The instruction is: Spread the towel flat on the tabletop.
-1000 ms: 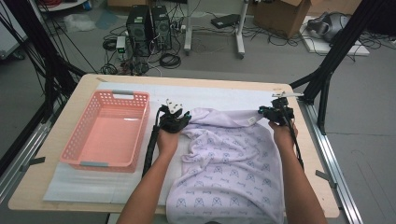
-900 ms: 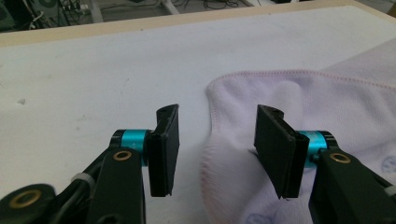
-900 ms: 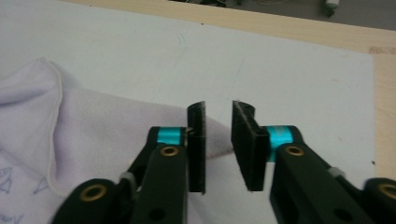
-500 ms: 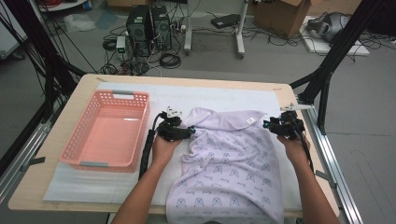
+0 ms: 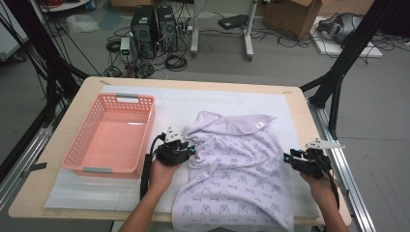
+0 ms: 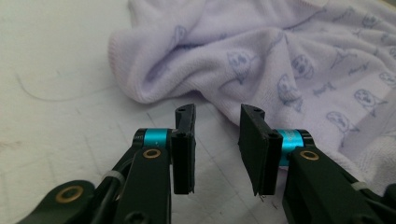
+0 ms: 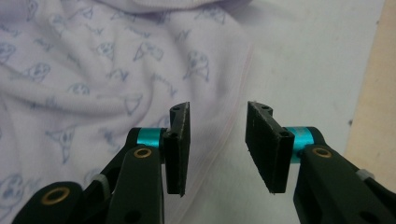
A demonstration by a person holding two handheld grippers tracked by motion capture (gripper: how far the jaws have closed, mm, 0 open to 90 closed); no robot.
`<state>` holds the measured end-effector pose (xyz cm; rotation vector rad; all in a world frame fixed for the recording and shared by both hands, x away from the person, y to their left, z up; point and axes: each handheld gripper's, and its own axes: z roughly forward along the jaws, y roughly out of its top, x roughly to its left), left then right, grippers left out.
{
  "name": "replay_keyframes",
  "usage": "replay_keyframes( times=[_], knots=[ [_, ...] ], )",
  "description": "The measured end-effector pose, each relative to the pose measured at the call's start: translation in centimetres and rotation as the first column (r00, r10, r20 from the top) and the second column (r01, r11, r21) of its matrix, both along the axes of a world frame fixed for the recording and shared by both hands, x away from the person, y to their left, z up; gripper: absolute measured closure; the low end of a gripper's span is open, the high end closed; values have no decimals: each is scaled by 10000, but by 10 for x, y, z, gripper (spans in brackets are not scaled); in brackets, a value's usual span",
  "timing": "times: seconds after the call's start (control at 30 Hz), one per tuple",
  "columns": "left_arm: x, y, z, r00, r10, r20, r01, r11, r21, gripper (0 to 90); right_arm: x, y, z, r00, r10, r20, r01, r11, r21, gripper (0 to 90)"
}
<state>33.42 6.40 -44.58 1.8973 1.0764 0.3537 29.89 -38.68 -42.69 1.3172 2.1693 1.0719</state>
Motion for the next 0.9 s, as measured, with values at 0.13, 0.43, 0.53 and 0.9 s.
replay_keyframes(
  times=[0.13, 0.43, 0.53, 0.9],
  knots=[
    [2, -19, -6, 9995, -191, -238, 198, 9994, 289, 605, -9, 1, -5, 9999, 87, -92, -88, 9999, -135, 597],
    [-7, -50, -5, 9949, -996, 180, 969, 9886, 1148, 802, -11, 7, -2, 9995, 291, 142, -291, 9996, 10, 596],
    [-6, -44, -4, 9989, -426, 212, 395, 9910, 1277, 896, -13, 6, -1, 9995, 248, 170, -249, 9997, 66, 596],
    [-2, 13, -5, 9980, 625, 85, -622, 9978, -239, 772, -10, 2, -5, 9999, -103, 46, 102, 9995, 307, 592]
  ],
)
